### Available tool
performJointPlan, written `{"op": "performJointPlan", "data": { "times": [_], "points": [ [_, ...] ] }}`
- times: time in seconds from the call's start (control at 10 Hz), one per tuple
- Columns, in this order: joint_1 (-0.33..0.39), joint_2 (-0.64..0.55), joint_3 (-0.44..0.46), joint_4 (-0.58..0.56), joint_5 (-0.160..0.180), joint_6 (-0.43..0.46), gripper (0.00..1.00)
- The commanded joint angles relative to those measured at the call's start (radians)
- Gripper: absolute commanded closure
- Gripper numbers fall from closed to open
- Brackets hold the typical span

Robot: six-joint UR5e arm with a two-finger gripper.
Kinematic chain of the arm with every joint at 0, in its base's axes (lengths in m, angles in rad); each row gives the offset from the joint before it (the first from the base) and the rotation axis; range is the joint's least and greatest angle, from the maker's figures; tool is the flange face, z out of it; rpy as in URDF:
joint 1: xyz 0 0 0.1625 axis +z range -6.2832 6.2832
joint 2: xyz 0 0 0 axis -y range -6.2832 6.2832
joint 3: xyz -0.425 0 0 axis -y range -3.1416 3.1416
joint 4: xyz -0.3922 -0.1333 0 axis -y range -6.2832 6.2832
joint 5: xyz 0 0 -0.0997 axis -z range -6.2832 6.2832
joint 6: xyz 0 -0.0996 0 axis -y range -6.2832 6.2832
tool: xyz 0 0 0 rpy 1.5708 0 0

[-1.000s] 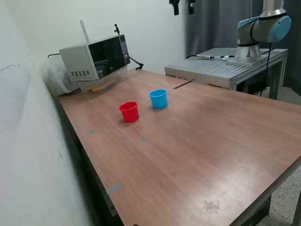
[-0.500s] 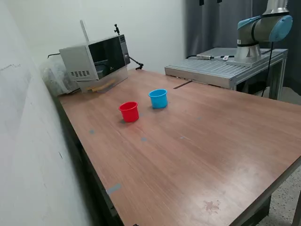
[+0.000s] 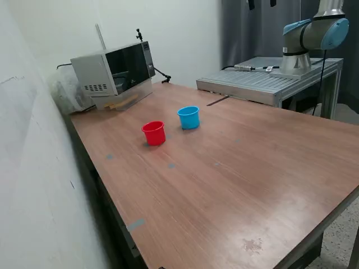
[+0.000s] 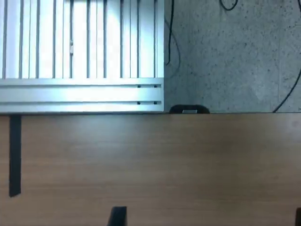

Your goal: Place red objects in the red bin, and blue objects in the blue bin.

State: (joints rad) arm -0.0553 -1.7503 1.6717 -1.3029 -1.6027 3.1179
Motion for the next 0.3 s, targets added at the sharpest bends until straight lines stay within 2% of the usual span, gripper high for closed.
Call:
{"op": "performJointPlan", "data": {
  "times": [0.0,0.2],
  "points": [
    [-0.001,0.000,0.003,0.005,0.009,0.039,0.00],
    [0.000,0.000,0.010,0.057,0.006,0.038,0.00]
  ]
}}
